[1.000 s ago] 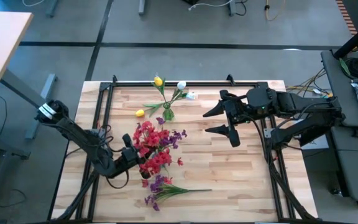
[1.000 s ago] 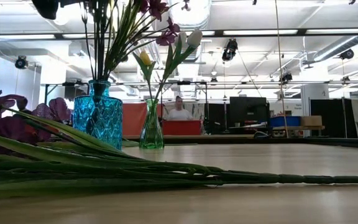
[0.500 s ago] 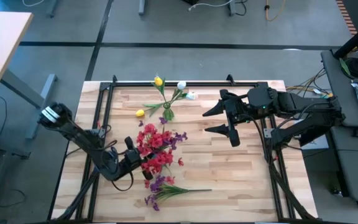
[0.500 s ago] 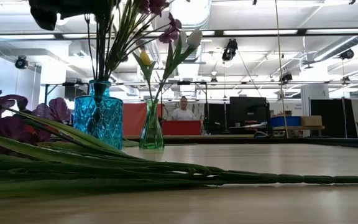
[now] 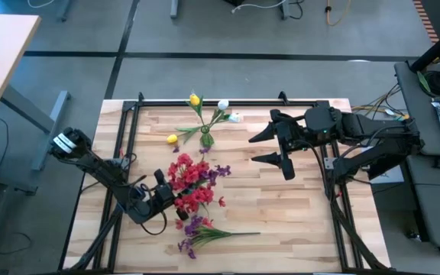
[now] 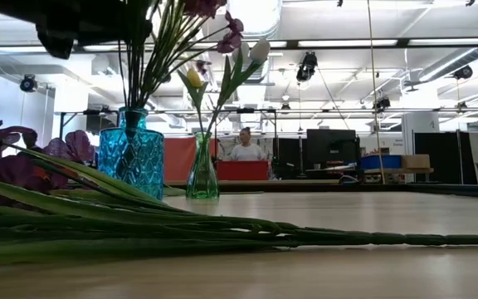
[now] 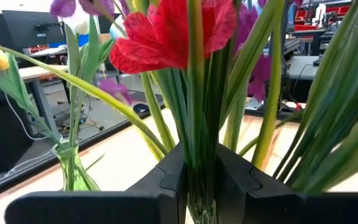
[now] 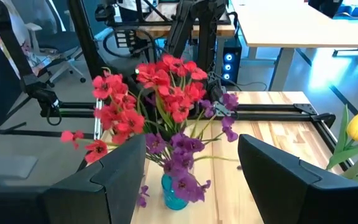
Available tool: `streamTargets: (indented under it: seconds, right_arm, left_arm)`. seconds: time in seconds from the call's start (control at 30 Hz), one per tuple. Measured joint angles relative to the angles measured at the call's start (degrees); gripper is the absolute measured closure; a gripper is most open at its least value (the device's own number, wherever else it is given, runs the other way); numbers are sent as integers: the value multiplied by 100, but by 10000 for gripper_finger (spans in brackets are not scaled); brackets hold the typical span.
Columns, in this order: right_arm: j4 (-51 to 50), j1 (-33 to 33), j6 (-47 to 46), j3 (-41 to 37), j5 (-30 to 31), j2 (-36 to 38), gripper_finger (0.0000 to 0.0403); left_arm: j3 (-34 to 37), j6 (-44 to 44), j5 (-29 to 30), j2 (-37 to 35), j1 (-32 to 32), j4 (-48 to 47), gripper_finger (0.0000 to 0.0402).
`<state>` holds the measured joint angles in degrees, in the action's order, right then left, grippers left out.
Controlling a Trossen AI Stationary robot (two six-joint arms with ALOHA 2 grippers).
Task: Sort flowers into vase by color
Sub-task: Put the red flowers into the blue vase, then put the purple flowers into the blue vase
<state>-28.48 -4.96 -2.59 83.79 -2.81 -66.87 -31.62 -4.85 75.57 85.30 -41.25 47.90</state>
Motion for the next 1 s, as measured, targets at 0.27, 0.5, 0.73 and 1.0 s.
streamTargets:
  seconds: [0.27, 0.5, 0.73, 1.0]
  right_arm:
    - [30, -1, 2, 0, 0, 0, 154]
    - [28, 0, 4, 0, 0, 0, 154]
    - [1, -2, -55, 0, 4, 0, 154]
    - [-424, -2, -240, 0, 310, 0, 154]
  left_arm:
    - [103, -37, -4, 2, 0, -17, 359]
    - [103, 49, -303, 2, -9, -56, 334]
    - [101, 142, -313, 0, -92, -50, 249]
    - [-24, 546, 54, -74, -378, -48, 184]
